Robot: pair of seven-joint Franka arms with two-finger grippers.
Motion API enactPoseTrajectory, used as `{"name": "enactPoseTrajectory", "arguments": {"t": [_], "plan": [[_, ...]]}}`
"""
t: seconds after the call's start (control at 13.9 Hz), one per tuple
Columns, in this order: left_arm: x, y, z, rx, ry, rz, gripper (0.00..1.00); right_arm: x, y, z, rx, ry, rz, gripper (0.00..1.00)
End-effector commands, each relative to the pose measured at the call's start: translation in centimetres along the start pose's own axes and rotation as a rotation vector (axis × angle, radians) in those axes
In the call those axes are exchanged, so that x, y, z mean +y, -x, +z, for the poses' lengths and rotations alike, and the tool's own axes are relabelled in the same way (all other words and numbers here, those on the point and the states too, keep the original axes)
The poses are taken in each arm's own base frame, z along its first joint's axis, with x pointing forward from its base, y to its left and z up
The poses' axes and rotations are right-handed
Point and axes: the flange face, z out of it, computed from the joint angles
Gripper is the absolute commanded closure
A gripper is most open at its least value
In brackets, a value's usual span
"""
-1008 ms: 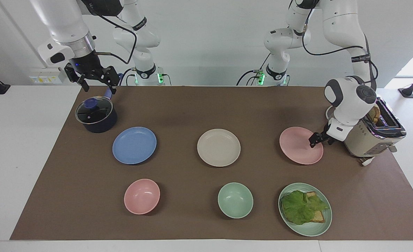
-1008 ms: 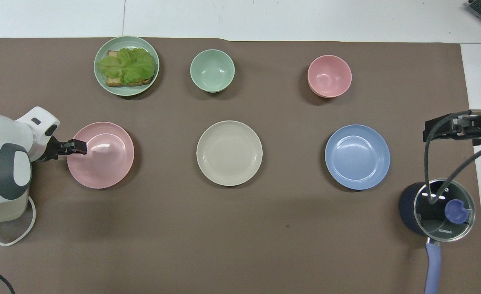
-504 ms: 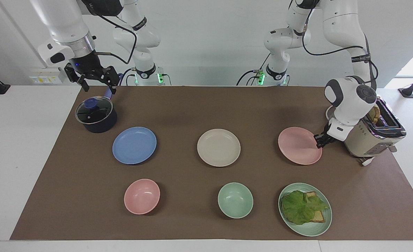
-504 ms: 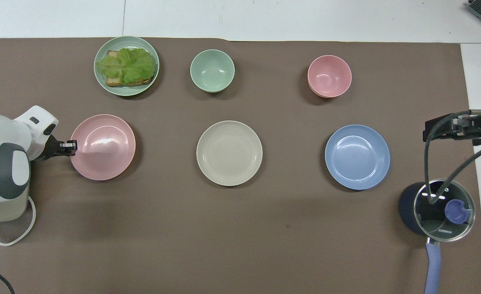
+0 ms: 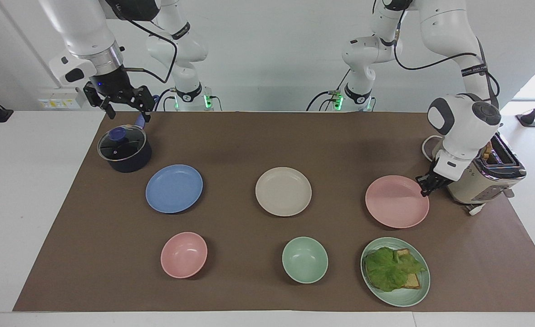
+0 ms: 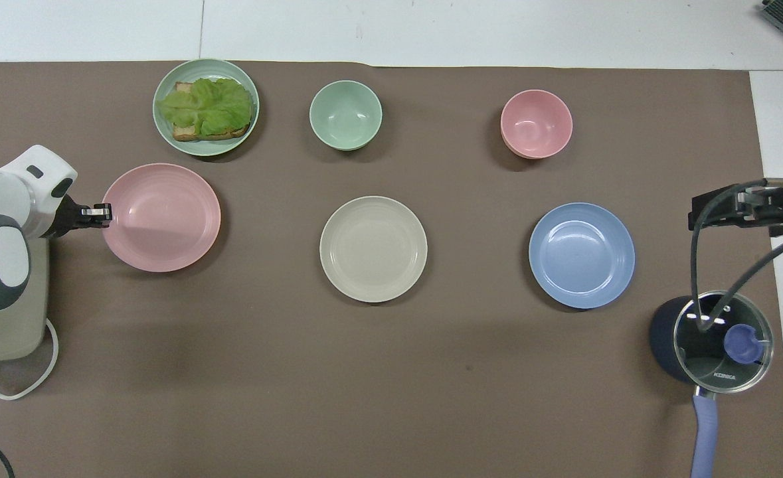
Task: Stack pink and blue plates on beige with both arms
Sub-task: 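Lift the pink plate with the left gripper onto the beige plate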
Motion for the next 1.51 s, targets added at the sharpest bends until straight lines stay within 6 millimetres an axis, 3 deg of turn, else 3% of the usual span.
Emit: {"name": "enactPoseTrajectory", "arguments": {"t": [0.0,0.07,0.22,0.5,0.72,0.86,1.15,1.44], "plan": [[1.0,0.4,-5.4,-0.004,-0.006,0.033,1.0,0.2,-0.4,-0.1,0.01,0.001,0.016,0.0],[1.4,0.5,-7.6,0.0,-0.006,0.037,1.0,0.2,-0.4,-0.1,0.01,0.001,0.016,0.0],[4.3,0.8,-10.1,-0.022,0.002,0.061,1.0,0.2,-0.4,-0.1,0.014,0.0,0.013,0.0],[13.8,2.7,-10.0,-0.04,0.016,-0.035,1.0,0.7,-0.4,0.3,0.008,0.002,0.019,0.0],[21.1,4.5,-7.4,-0.078,0.016,-0.101,1.0,2.0,-0.6,0.6,0.026,-0.006,0.035,0.0],[24.6,5.1,-5.2,-0.073,0.024,-0.126,1.0,3.1,-0.6,0.7,0.023,-0.007,0.049,0.0],[28.9,5.6,-1.0,-0.038,0.056,-0.165,1.0,3.4,-0.4,1.1,0.03,-0.005,0.021,0.0],[30.6,6.4,-0.3,-0.03,0.068,-0.147,1.0,3.3,-0.1,2.8,0.03,-0.002,0.015,0.0]]}}
